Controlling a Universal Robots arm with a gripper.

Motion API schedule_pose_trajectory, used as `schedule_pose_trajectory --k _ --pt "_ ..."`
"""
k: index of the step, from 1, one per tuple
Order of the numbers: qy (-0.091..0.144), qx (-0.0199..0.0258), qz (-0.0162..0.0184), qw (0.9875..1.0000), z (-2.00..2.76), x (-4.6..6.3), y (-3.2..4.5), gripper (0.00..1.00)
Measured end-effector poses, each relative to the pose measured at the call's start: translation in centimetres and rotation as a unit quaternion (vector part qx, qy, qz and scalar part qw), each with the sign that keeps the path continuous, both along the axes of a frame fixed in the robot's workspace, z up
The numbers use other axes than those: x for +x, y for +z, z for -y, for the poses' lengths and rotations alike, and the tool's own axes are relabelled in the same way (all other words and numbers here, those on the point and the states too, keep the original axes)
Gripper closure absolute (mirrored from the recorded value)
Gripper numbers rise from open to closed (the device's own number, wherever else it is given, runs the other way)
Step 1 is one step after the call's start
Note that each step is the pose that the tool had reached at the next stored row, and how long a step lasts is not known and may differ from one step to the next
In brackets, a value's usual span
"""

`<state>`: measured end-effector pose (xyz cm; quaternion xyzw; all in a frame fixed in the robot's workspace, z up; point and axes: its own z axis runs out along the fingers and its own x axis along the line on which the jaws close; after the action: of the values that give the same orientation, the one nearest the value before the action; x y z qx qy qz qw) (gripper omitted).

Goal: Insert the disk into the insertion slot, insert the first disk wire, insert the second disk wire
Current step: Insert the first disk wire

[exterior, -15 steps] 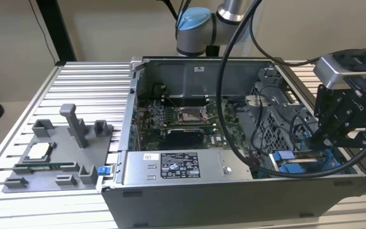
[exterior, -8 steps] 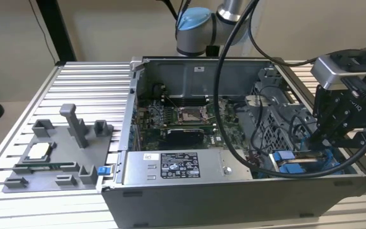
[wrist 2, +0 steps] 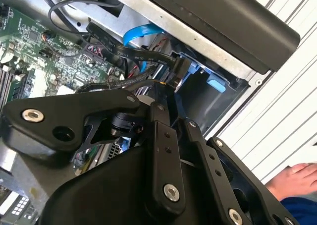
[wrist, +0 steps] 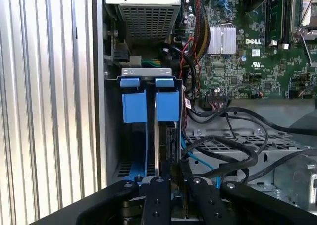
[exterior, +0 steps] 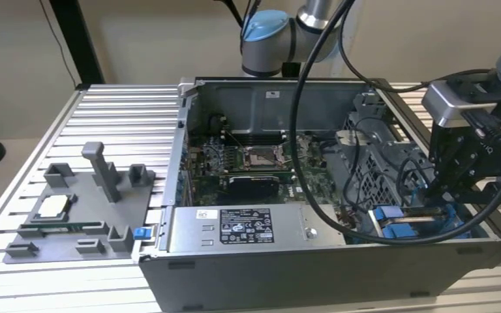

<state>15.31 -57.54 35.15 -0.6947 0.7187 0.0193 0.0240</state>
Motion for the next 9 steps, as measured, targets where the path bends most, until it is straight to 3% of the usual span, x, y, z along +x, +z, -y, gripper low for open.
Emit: schedule_pose_trajectory --k 9 --pt "0.009 0.0000 0.0011 1.0000 -0.03 -0.01 -0.36 1.00"
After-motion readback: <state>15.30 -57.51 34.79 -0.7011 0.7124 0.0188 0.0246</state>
